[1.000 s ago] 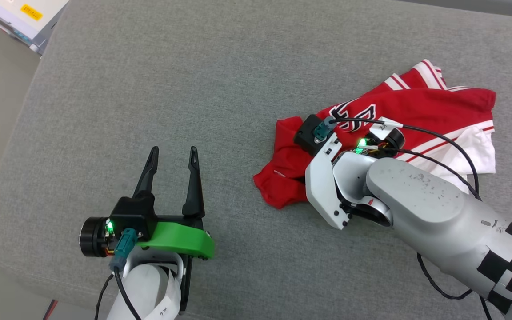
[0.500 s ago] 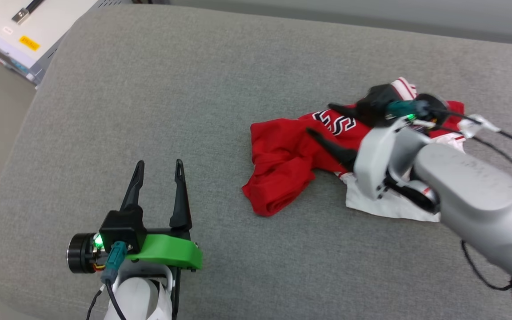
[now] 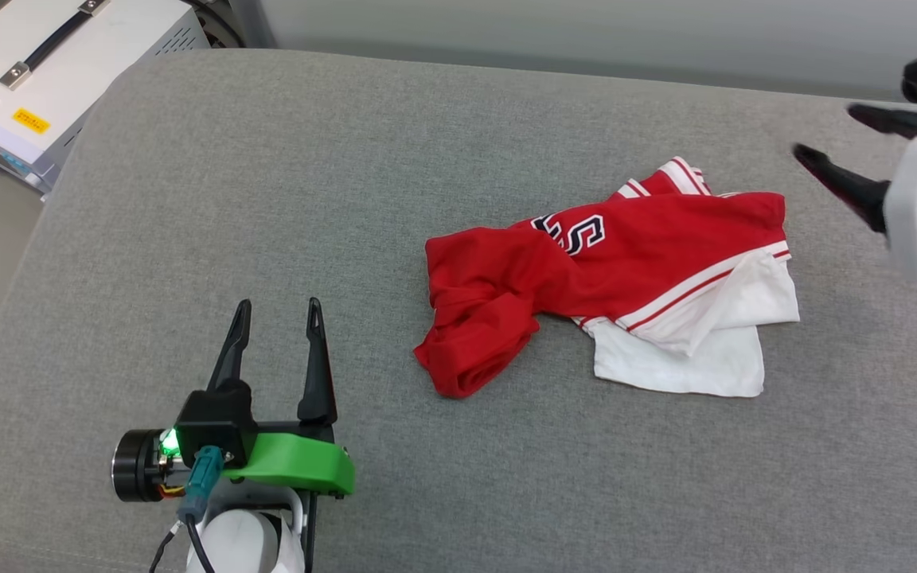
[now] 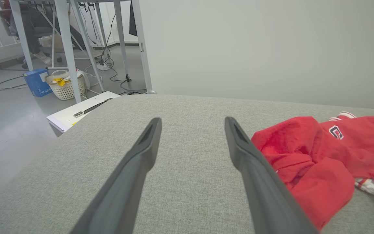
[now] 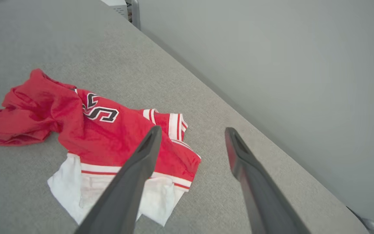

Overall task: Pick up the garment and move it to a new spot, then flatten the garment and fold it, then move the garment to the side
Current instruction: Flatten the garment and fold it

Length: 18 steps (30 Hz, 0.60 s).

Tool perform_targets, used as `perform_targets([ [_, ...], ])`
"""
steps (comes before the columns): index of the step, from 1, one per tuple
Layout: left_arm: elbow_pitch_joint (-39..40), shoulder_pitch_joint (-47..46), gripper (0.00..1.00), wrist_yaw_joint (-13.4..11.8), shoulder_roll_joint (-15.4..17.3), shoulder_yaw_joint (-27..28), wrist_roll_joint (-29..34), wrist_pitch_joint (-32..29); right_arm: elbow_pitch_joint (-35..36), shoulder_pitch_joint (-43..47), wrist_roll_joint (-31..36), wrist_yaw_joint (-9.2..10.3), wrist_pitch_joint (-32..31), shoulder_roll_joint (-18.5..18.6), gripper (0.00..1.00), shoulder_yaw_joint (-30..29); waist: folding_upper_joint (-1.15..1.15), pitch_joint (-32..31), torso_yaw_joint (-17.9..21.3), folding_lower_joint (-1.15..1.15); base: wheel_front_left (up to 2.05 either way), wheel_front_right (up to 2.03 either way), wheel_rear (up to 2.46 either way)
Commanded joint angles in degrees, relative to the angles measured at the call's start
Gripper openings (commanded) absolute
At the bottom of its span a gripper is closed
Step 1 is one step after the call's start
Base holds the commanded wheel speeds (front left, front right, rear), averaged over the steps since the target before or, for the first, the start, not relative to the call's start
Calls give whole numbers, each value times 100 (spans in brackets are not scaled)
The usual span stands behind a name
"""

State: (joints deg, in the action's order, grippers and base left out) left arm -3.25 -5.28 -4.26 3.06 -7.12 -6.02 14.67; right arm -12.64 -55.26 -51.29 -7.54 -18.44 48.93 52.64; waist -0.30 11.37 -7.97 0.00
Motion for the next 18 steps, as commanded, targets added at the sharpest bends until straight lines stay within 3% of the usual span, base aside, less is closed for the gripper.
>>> perform_targets([
  [1,17,29,100,21,-18,-13,33,33,76,81,-139,5,-296,125,100,14,30,34,-22,0,0,0,0],
  [9,44,-76,100,-21,-18,-151,-49,33,343,138,-513,5,-2166,655,100,312,30,321,-156,0,0,0,0],
  [18,40,-366,100,-79,-18,-345,-184,33,-56,425,-605,5,-2569,406,100,440,30,811,-370,0,0,0,0],
])
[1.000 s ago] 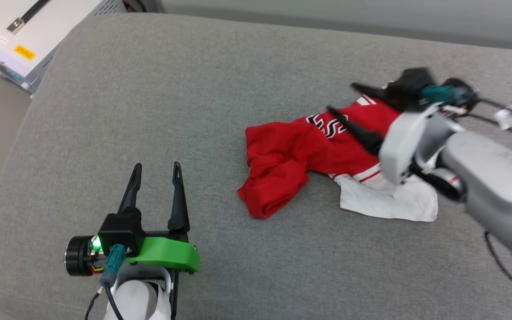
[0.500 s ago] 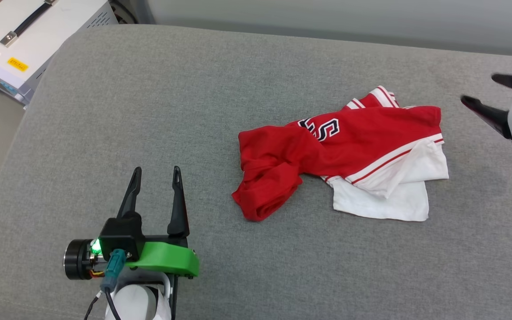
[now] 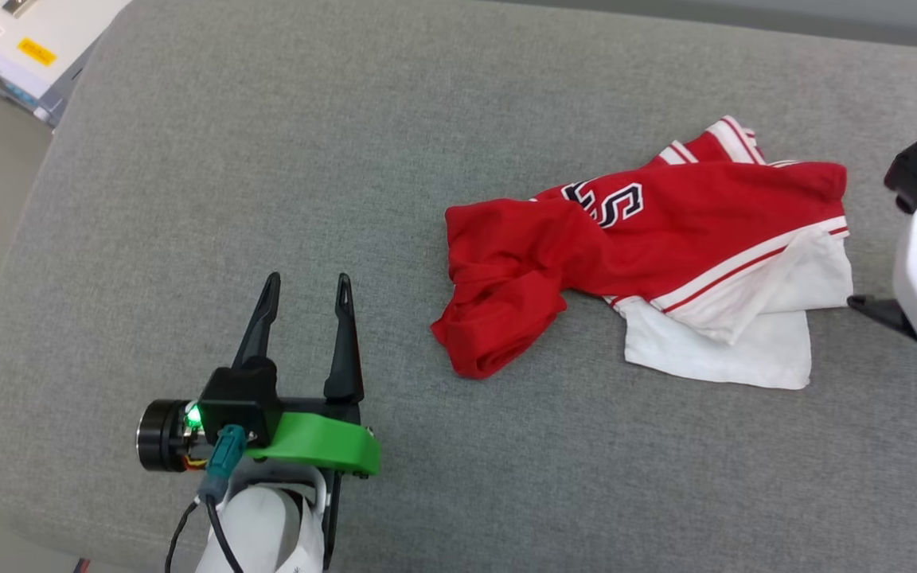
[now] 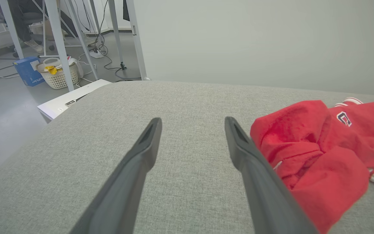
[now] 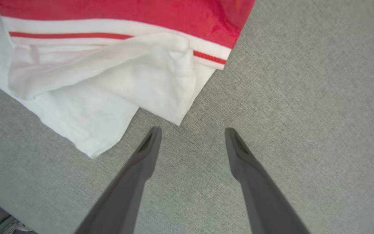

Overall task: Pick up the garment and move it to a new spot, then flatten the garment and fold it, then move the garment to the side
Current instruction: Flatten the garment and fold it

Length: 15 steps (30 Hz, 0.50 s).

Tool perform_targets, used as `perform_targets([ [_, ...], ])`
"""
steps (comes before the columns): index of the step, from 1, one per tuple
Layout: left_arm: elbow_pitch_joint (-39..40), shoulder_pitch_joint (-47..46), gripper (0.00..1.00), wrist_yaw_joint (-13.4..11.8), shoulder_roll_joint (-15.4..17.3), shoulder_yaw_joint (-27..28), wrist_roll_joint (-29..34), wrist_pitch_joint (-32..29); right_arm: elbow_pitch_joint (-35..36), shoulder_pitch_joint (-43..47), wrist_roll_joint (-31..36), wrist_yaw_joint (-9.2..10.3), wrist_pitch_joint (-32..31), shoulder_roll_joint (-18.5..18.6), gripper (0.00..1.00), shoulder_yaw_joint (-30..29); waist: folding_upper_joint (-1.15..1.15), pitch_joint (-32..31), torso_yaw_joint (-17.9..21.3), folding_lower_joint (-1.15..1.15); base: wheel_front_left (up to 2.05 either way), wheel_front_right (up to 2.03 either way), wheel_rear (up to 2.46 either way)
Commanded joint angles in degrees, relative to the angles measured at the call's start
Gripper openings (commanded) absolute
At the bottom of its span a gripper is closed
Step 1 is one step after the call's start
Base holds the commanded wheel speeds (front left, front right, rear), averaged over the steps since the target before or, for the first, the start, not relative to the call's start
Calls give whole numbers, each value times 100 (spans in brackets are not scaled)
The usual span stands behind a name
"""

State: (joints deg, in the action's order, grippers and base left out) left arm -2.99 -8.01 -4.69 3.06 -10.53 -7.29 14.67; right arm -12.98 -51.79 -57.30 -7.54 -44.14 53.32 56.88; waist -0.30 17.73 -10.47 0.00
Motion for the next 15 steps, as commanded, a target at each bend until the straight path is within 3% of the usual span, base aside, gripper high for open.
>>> perform_targets([
  [1,14,-129,100,-49,-18,-24,-70,33,-87,99,67,5,12,-74,100,59,30,236,-141,0,0,0,0],
  [9,-58,-295,100,-133,-18,-108,-141,33,-678,451,262,5,142,-368,100,535,30,372,-217,0,0,0,0],
  [10,-63,-291,100,-143,-18,-97,-142,33,-686,459,260,5,236,-395,44,551,30,358,-202,0,0,0,0],
  [11,-70,-278,100,-154,-18,-75,-137,33,-684,451,293,5,394,-430,2,570,30,328,-171,0,0,0,0],
  [15,-113,-227,100,-136,-18,3,-97,33,-648,390,298,5,937,-479,0,568,30,188,-58,0,0,0,0],
])
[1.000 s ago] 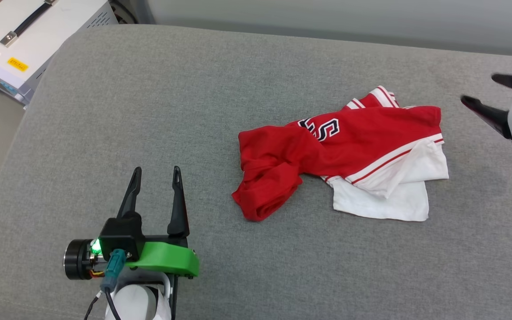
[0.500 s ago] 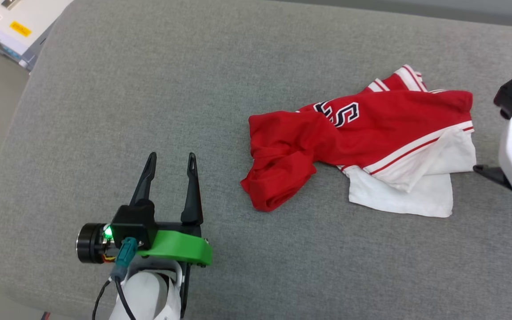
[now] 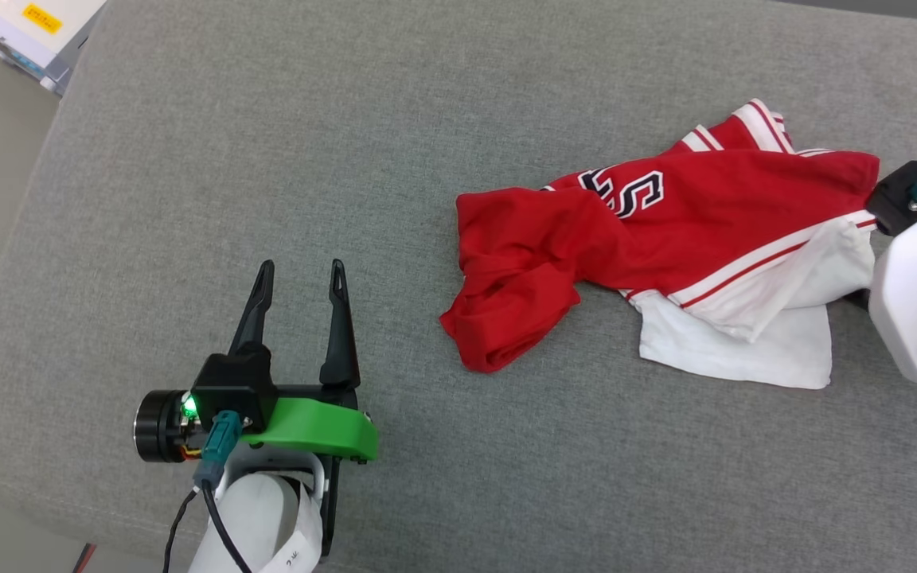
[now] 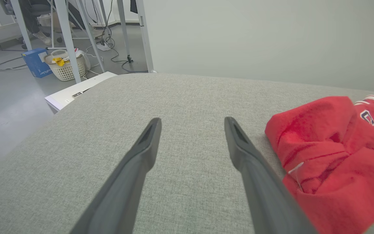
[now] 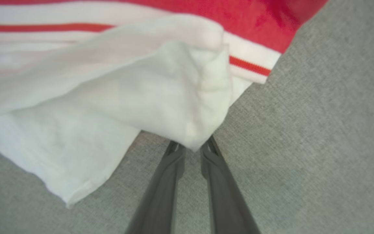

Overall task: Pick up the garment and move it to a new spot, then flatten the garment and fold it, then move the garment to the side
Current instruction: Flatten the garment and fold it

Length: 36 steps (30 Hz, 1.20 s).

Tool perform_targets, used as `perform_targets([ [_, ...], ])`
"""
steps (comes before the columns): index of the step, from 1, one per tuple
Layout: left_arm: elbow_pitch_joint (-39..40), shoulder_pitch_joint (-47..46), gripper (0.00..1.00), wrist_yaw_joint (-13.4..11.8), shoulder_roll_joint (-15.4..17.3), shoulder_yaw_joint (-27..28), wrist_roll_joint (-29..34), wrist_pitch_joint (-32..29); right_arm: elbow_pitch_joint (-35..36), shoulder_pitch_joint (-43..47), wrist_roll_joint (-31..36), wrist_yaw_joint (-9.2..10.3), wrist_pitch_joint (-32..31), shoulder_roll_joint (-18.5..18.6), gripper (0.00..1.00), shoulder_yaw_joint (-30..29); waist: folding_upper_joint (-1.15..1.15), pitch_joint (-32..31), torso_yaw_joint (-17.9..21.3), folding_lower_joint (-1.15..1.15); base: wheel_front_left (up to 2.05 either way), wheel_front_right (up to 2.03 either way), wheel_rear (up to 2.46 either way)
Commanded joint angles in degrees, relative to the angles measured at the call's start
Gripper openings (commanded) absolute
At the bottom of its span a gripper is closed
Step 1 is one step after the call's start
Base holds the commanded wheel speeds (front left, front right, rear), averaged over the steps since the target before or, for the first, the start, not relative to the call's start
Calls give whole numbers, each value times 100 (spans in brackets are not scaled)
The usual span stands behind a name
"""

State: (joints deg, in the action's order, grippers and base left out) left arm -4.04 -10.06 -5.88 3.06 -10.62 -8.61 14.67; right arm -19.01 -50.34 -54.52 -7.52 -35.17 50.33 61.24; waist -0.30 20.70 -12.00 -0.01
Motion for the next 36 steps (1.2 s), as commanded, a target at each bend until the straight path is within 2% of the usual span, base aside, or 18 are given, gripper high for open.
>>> perform_targets([
  [1,-13,-16,100,-9,-18,19,43,33,-19,223,29,3,172,-165,0,118,30,-143,112,1,0,0,0],
  [7,-35,114,100,15,-18,108,93,33,398,226,79,3,1103,128,0,-134,30,-491,259,1,0,0,0],
  [13,-20,378,100,17,-18,264,145,33,1122,707,62,3,1717,615,0,-743,30,-795,443,1,0,0,0],
  [21,46,593,100,63,-18,399,199,33,1971,1832,174,3,2079,1000,0,-2287,30,-979,658,1,0,0,0],
  [26,75,623,100,68,-18,419,212,33,2398,2553,468,3,1954,885,0,-3509,30,-996,731,1,0,0,0],
  [31,85,562,100,74,-18,346,195,33,2822,3041,800,3,1526,534,0,-4602,30,-909,666,1,0,0,0],
  [36,94,430,100,67,-18,211,120,33,3125,2883,1145,3,1057,326,0,-5059,30,-718,445,1,0,0,0],
])
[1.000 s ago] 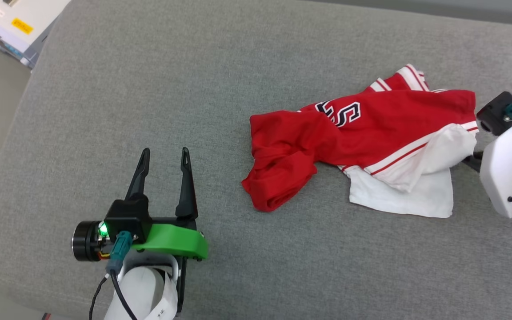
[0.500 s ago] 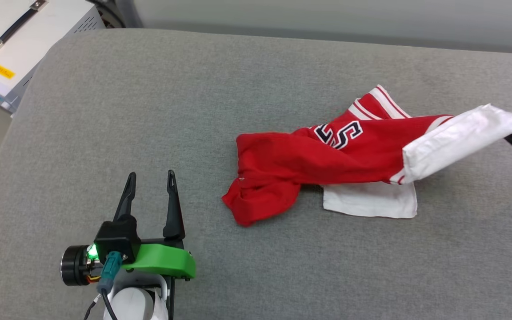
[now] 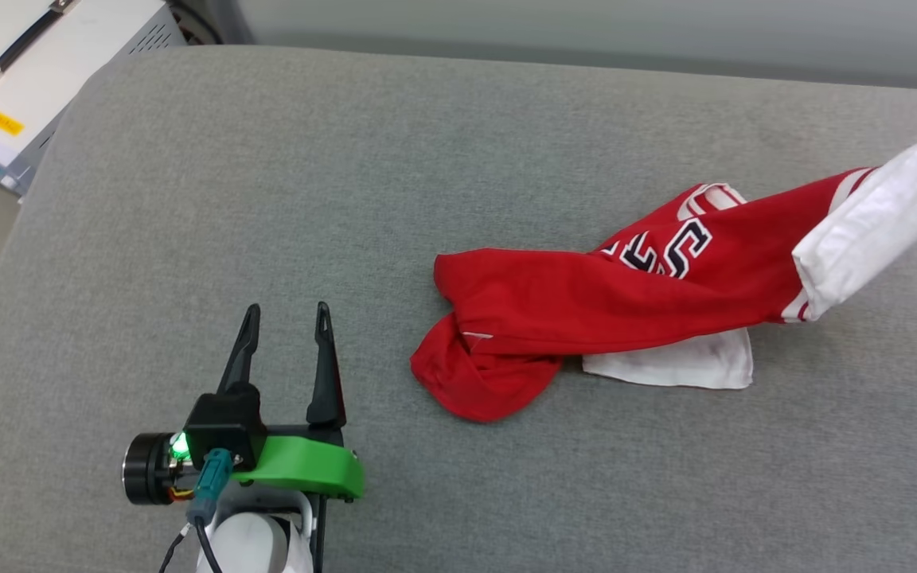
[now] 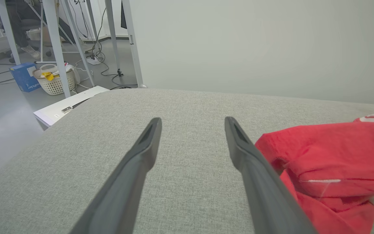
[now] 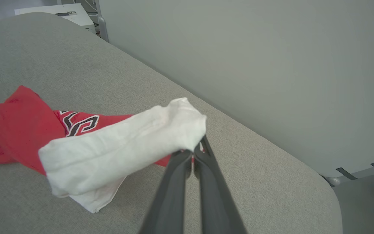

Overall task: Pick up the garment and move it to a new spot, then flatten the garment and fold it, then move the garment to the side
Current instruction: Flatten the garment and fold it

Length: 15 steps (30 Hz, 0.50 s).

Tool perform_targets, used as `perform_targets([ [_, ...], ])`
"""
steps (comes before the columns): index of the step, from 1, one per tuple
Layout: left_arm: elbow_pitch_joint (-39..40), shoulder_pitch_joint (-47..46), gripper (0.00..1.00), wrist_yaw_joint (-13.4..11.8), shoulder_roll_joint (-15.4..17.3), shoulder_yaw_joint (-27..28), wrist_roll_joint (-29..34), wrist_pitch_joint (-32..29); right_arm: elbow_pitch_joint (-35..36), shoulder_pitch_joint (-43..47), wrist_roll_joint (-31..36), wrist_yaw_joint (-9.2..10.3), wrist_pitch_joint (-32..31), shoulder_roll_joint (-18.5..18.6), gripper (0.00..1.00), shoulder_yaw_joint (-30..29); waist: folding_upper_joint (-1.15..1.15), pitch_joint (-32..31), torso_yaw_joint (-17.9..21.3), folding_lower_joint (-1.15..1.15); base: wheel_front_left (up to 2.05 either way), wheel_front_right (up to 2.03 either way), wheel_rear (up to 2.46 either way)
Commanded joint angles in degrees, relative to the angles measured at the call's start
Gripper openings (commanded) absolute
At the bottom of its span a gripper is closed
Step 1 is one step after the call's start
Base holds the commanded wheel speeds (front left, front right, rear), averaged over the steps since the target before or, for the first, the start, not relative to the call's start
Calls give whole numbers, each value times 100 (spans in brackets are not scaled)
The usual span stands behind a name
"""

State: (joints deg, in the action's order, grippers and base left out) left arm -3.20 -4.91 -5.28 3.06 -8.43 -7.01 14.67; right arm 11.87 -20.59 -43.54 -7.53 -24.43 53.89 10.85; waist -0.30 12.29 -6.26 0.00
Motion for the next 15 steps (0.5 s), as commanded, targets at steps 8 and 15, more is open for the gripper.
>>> perform_targets([
  [8,65,-445,100,-83,-18,-304,-241,33,-306,-1826,286,4,-658,-442,0,934,30,664,-639,0,0,0,0],
  [15,117,-742,100,-193,-18,-554,-433,33,-1787,-3810,453,4,-729,-1403,0,2654,30,1080,-957,0,0,0,0],
])
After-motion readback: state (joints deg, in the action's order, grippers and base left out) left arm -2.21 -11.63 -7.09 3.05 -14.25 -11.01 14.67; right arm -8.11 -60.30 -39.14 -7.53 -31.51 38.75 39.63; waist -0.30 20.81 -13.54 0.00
